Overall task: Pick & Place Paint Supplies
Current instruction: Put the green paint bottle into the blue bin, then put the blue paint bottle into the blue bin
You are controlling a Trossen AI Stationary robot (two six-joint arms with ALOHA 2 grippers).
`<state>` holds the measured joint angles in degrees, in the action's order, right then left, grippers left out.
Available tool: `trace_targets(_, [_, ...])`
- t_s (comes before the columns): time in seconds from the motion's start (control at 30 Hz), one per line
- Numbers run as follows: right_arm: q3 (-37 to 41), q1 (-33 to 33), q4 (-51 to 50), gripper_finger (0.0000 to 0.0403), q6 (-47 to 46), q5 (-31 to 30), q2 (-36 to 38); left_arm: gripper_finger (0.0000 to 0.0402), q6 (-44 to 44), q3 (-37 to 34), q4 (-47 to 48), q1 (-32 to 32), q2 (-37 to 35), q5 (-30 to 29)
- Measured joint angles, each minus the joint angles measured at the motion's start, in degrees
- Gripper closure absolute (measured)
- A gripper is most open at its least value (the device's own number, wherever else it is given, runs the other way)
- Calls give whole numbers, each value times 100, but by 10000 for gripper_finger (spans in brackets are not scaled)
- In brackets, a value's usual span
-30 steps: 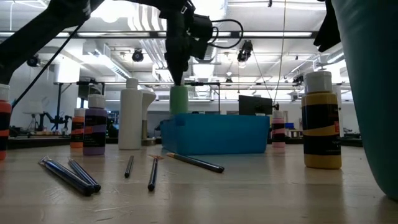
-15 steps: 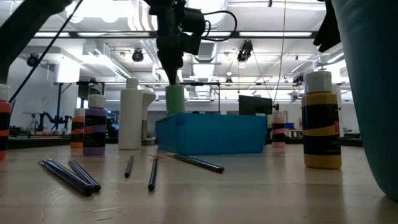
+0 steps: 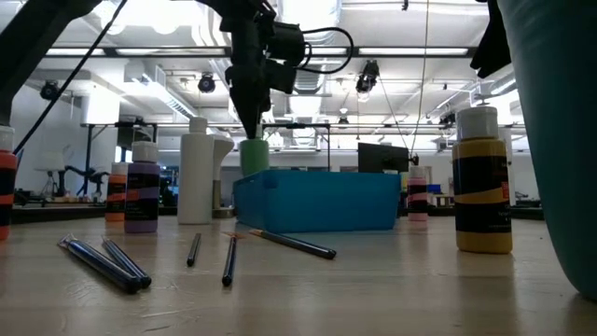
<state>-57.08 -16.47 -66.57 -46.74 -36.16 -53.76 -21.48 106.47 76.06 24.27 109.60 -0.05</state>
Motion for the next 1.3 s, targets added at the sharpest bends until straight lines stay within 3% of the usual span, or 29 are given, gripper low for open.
trace_targets(0.4, [0,0,-2,128,13,-2,-2,277,-100,-36,-64,4,-4,55])
trace_targets(0.67, [0,0,-7,126,18,-2,-2,200,-105,-41,-40,2,-4,76])
trace_targets(1.1, [2,0,-9,161,20,-2,-2,184,-111,132,-3,-2,-4,48])
trace_targets(1.3, [2,0,-11,150,22,-2,-2,141,-72,255,28,0,-4,37])
